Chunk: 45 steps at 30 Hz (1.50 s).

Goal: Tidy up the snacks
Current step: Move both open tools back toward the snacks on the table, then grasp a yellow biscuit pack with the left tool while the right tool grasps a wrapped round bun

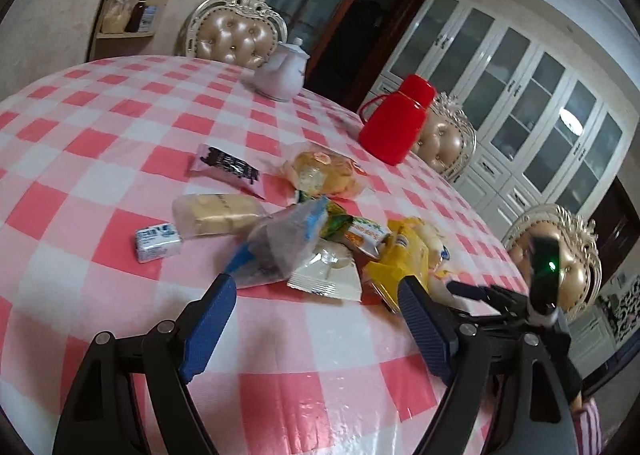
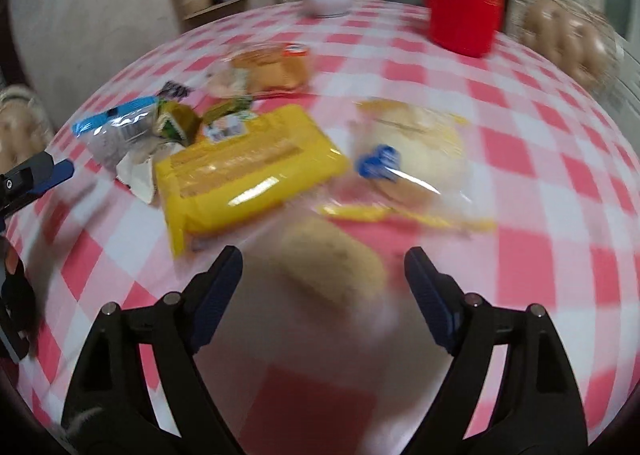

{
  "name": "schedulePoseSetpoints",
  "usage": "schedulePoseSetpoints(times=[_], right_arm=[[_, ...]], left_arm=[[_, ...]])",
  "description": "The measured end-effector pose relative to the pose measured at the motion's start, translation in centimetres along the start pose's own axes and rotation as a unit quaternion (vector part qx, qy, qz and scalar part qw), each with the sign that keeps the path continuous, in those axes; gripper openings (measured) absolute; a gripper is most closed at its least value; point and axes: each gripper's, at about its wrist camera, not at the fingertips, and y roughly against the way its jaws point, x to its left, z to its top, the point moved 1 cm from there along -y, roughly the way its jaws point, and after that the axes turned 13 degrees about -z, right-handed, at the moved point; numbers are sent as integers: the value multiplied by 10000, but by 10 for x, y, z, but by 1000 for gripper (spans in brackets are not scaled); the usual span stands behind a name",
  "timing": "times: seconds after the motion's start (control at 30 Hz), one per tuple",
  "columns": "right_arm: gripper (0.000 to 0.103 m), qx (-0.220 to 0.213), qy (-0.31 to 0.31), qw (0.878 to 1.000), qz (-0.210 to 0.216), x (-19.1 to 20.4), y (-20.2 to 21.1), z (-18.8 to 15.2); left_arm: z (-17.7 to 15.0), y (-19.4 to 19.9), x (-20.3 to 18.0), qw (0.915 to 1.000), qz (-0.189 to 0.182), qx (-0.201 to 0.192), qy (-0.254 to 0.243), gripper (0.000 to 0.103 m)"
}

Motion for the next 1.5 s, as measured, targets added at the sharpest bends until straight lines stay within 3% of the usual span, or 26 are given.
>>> schedulePoseSetpoints(times=[0.07,0.13,0.2,0.33,0.43,0.5,0.63,0.7,0.87,0.93,1.03,1.17,1.2,1.27,1.33,1.5], right_arm=[[89,11,281,9996,-30,9,-3,0],[83,-91,499,9987,58,16,2,-5],[57,-168,696,9974,98,23,10,-12],[44,-67,978,9951,102,39,36,-32],[44,-171,725,9967,333,43,51,-43],[51,-97,627,9976,273,44,46,-44],[53,-125,640,9977,157,49,41,-43],[40,-146,604,9980,69,48,43,-44],[39,37,-123,9985,-534,33,52,-52],[39,104,-608,9953,-745,16,56,-57],[39,107,-1138,9910,-691,-1,64,-67],[39,121,-1332,9887,-683,-8,67,-71],[39,115,-1339,9885,-697,-9,66,-69],[39,120,-1313,9888,-706,-9,65,-69],[39,114,-1305,9887,-730,-9,65,-69],[39,141,-1261,9898,-649,-5,60,-71]], left_arm=[[-2,-3,-4,9999,11,80,-98,84],[-4,-5,-7,9997,20,135,-196,84],[-5,-6,-10,9994,47,156,-314,84],[-10,-8,-16,9984,77,255,-494,84],[-14,-11,-22,9971,104,319,-676,84],[-17,-14,-28,9956,64,409,-840,84],[-20,-13,-36,9937,-12,413,-1042,84],[-19,-14,-36,9944,-19,395,-978,84],[-13,-42,-47,9937,237,617,-901,84],[-14,-66,-61,9884,464,842,-1176,84],[-14,-108,-83,9781,690,1135,-1605,84],[-12,-153,-98,9626,1116,1464,-1989,84],[-13,-162,-97,9593,1093,1635,-2025,82],[-13,-163,-94,9603,995,1717,-1963,54],[-16,-153,-92,9639,821,1682,-1892,51],[-35,-115,-93,9603,822,1899,-1873,50]])
